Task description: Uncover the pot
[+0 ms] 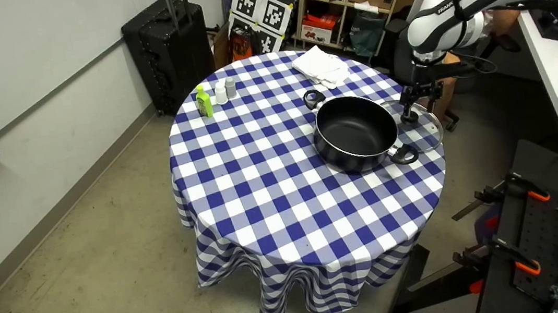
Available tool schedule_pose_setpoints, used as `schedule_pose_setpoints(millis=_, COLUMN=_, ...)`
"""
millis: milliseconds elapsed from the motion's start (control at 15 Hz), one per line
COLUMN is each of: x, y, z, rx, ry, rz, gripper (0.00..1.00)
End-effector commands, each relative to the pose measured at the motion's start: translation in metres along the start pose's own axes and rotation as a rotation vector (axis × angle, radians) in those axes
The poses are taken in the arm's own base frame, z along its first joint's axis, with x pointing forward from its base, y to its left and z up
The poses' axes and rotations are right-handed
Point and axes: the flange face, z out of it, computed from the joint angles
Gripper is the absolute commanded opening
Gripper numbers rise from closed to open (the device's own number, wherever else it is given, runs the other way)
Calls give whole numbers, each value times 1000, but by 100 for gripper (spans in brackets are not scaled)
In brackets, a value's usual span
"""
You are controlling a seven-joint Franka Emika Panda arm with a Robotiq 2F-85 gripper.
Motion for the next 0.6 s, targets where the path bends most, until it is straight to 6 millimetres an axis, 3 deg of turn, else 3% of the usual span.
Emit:
schedule_pose_setpoints(millis=0, x=-29, y=9, z=-30, rx=24, ry=11, rz=-8, gripper=100)
schedule_pose_setpoints(millis=200, x=-61, y=14, z=-68, rx=50, ry=54, rz=-55, gripper=100)
schedule_pose_setpoints(millis=533, x=-130, y=-2, z=-133, rx=-2, ry=112, rz=-333, gripper=100)
